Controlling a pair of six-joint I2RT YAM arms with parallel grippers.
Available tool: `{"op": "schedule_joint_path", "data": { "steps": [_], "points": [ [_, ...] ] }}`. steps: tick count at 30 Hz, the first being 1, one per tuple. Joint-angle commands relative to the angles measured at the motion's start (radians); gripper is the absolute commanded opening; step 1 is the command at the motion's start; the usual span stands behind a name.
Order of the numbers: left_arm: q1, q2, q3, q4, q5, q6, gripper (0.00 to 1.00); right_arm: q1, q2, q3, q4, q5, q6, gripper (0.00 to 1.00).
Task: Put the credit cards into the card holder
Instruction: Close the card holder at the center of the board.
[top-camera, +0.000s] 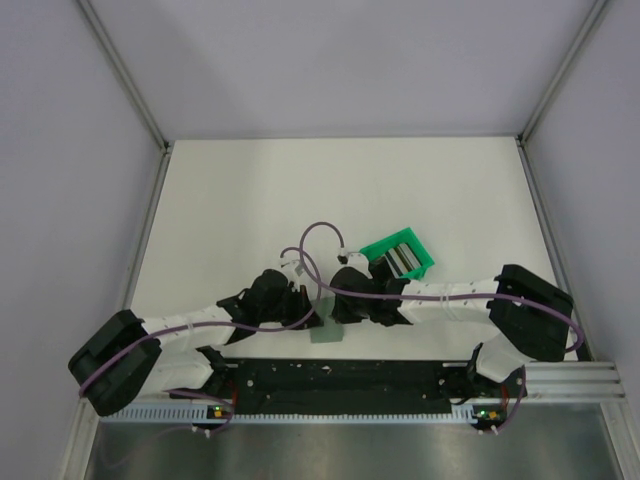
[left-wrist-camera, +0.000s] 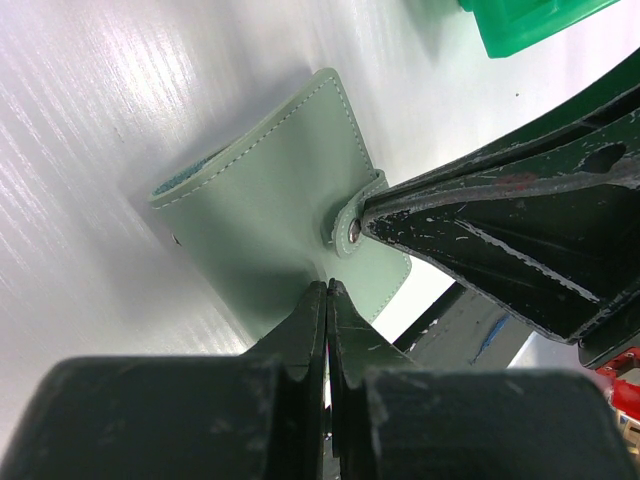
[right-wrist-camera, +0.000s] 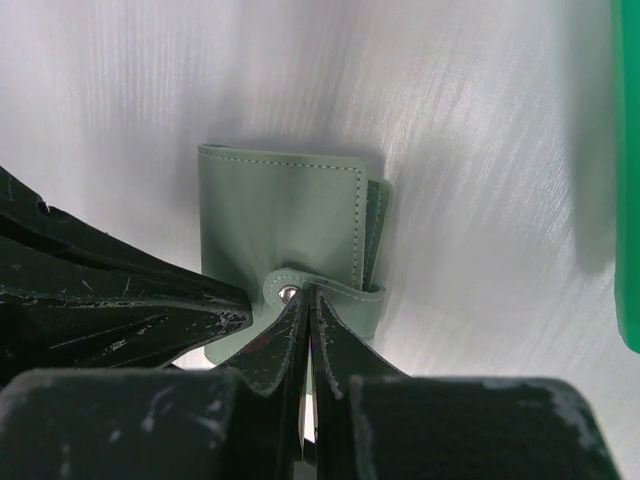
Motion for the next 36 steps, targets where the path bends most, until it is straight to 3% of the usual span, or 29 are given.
{"op": "schedule_joint_path", "data": {
  "steps": [1,12,36],
  "points": [
    [-0.005,0.007,0.009,0.017,-0.008,0.014,0.01,0.019,-0.019,0.019,0.037,0.013,-0.014,0.02],
    [-0.005,0.004,0.007,0.026,-0.001,0.011,0.00,0.031,0.018,0.060,-0.046,0.076,0.004,0.05],
    [-0.005,0.005,0.004,0.038,0.003,0.003,0.00,0.045,0.052,0.091,-0.037,0.069,-0.008,0.07]
  ]
}}
